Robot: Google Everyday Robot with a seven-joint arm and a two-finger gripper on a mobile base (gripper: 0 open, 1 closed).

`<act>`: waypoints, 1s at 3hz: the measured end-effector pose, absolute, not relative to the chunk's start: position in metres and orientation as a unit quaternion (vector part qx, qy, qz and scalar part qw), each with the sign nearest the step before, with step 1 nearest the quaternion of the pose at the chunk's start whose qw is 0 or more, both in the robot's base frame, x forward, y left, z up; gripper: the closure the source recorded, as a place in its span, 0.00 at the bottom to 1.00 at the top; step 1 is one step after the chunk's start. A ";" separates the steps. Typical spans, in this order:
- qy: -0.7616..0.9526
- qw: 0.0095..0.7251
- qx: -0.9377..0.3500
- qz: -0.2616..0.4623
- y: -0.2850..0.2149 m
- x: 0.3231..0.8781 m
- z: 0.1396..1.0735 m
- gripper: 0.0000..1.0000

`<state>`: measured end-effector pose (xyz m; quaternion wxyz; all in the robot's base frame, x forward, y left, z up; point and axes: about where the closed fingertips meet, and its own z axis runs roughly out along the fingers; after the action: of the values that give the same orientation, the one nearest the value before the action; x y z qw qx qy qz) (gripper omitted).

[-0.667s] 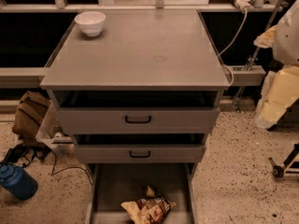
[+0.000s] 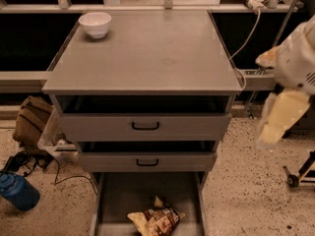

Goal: Pick brown chip bag from bottom drawer and place on counter

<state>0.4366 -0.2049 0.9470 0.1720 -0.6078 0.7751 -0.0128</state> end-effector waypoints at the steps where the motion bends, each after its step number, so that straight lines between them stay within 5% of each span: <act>1: 0.755 0.214 -0.618 0.054 -0.163 0.420 0.859 0.00; 3: 0.750 0.206 -0.625 0.063 -0.151 0.419 0.837 0.00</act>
Offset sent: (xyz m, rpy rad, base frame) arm -0.0125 0.0288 -0.0489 0.1073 0.0110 0.0605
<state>0.4189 -0.1505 0.8369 0.2056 -0.6251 0.7503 0.0634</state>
